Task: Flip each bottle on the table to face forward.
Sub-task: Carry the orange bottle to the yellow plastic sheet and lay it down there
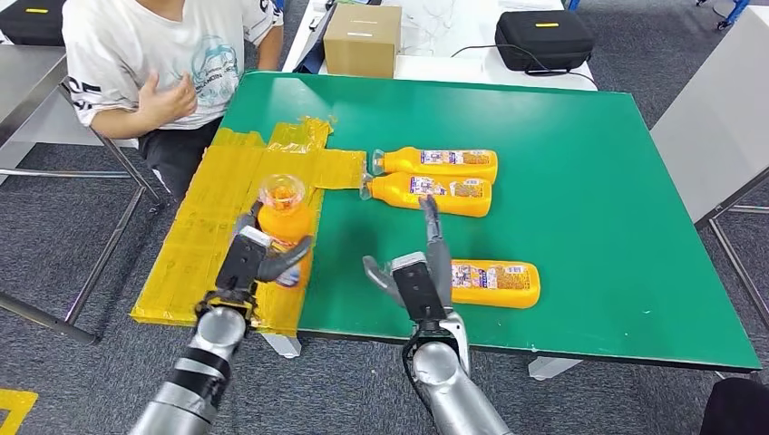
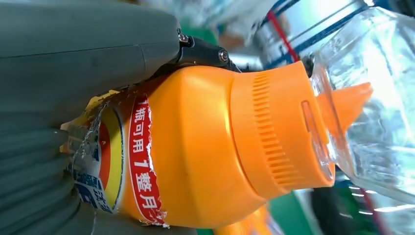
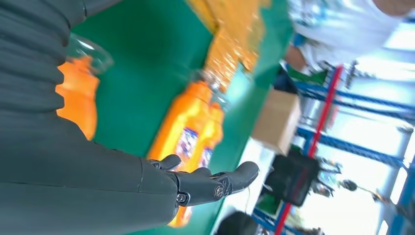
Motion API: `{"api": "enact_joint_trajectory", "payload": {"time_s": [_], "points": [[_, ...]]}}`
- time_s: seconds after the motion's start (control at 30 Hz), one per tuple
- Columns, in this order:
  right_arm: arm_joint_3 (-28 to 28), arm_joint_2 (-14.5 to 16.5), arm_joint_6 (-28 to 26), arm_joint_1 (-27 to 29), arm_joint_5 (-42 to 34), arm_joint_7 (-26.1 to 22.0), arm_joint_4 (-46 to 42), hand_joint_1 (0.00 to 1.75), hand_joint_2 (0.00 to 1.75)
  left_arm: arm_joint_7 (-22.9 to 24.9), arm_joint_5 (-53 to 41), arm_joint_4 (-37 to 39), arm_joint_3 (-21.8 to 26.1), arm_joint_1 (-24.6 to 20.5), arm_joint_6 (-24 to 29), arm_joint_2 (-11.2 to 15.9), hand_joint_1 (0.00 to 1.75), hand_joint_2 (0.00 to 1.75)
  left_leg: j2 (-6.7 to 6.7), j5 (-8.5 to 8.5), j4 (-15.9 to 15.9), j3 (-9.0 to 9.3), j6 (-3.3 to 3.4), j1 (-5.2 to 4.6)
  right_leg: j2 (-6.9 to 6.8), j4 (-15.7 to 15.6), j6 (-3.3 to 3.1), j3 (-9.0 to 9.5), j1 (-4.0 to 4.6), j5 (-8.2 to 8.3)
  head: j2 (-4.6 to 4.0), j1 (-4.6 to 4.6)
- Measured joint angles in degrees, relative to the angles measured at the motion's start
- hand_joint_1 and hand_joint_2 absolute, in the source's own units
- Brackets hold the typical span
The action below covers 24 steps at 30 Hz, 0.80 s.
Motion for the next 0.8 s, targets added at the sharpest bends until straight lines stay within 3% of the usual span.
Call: {"api": "enact_joint_trajectory", "payload": {"time_s": [0.33,0.6,0.8], "points": [[-1.25,-0.84,2.41,1.18,-2.25,-1.30,-5.80,0.00,1.75,-0.13,-20.29,5.04,1.00,-6.55,0.28,9.19,1.75,1.75,0.06,0.02,0.00,0.02,-0.01,-0.01,0.01,0.03,-0.02,0.00,-0.02,0.02,0.00,0.01],[-1.62,-0.86,5.26,1.10,-3.58,-2.04,-6.02,0.00,1.75,-1.58,-30.70,11.02,-5.87,-10.57,-3.10,16.60,1.75,1.75,0.09,0.02,0.00,0.02,-0.01,0.00,0.02,0.03,-0.03,-0.03,0.00,0.01,0.00,0.00],[-1.78,-0.86,5.63,1.03,-3.69,-2.35,-6.02,0.00,1.75,-1.67,-31.25,14.48,-9.08,-12.45,-3.20,19.04,1.75,1.75,0.08,0.03,0.00,0.01,-0.01,0.00,0.01,0.05,-0.02,-0.02,-0.01,0.02,0.00,0.01]]}}
